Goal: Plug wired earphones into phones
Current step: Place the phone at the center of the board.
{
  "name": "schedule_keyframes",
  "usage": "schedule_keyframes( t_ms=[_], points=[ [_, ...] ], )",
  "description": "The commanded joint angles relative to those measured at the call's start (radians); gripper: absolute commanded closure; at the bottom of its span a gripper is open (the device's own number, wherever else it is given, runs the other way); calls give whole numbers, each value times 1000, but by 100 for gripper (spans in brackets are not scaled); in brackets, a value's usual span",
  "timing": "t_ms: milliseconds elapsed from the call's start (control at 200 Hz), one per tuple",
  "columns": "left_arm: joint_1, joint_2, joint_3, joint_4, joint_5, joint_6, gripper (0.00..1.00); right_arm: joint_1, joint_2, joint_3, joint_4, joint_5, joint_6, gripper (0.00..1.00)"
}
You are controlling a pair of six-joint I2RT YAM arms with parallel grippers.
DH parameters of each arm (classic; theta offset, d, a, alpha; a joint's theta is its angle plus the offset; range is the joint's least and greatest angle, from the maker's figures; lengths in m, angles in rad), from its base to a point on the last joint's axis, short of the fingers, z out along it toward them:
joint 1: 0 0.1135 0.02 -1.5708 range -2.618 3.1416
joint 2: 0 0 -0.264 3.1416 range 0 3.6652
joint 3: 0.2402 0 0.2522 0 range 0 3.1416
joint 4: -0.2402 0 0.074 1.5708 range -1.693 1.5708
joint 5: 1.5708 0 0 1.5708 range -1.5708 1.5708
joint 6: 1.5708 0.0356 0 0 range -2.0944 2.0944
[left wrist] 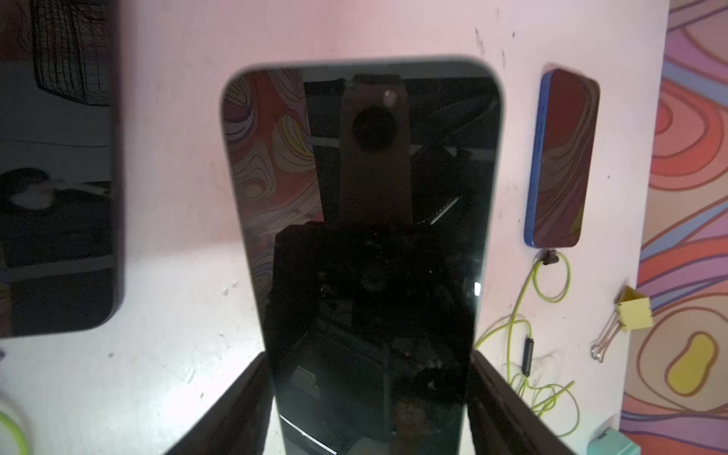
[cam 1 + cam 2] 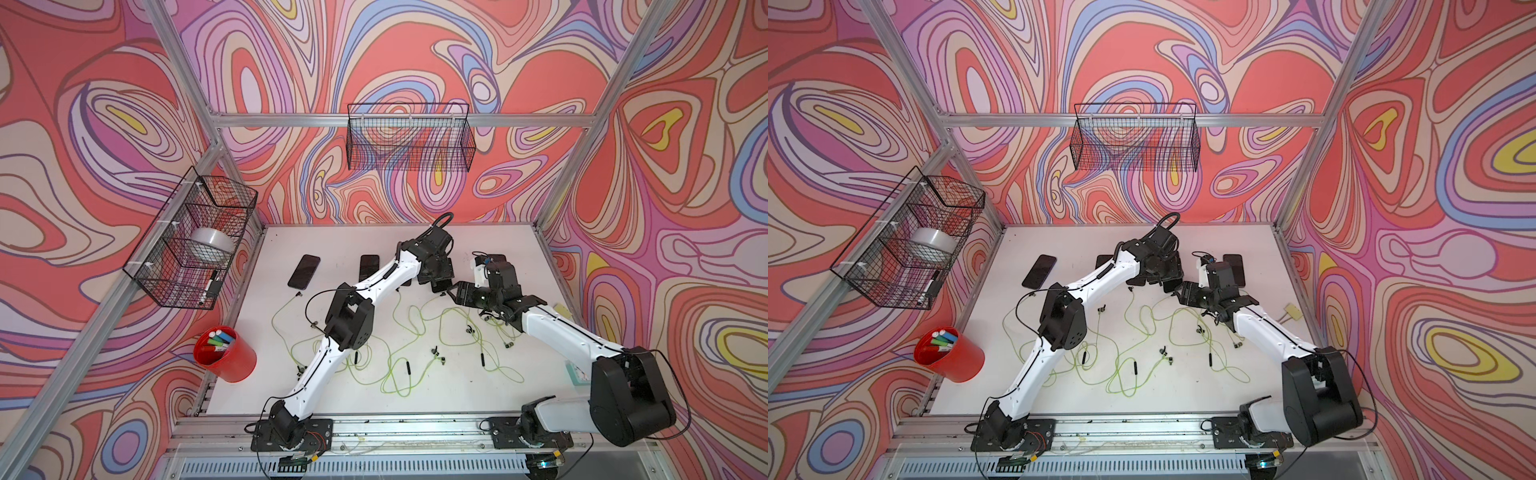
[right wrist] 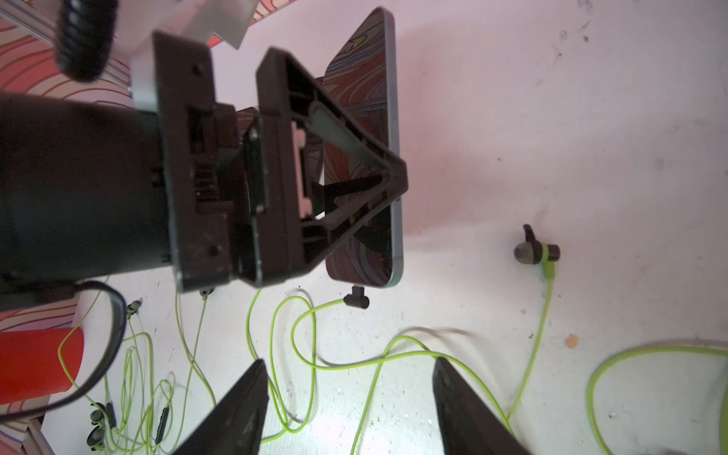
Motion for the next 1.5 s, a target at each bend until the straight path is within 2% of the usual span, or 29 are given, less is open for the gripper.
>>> schedule_keyframes(
  t_ms=[0,165,386,431,461,491,631,686,776,972,1047,1147,1257,1357,1497],
  points=[
    [18,71,126,-115,-27,91,100,2,-21,-17,-20,39,0,33],
    [18,124,147,-36,-14,118,100,2,-46,-49,-12,54,10,33],
    [24,180,187,45,32,178,88,2,-77,-113,-7,54,41,34],
    [26,184,187,48,35,190,78,2,-84,-122,-12,58,40,34],
    [26,185,186,50,36,200,60,2,-89,-126,-14,60,40,34],
    [27,185,181,55,42,211,51,3,-95,-129,-18,62,40,34],
    [38,177,157,80,85,210,24,2,-107,-127,-49,79,39,34],
    [40,159,131,106,96,211,11,2,-108,-112,-76,90,39,34],
    [43,112,76,150,100,220,1,2,-119,-96,-108,103,41,34],
    [62,-70,-104,253,107,213,0,10,-136,-49,-211,165,66,36],
    [96,-216,-286,353,128,161,0,58,-121,-15,-276,246,77,39],
    [162,-429,-566,505,138,91,6,165,-62,56,-329,363,94,46],
    [227,-604,-762,510,161,68,11,294,87,171,-363,470,84,51],
    [269,-729,-899,467,172,74,13,388,277,340,-393,545,26,54],
    [357,-893,-1144,523,245,27,19,445,538,578,-391,552,-71,58]
  ],
)
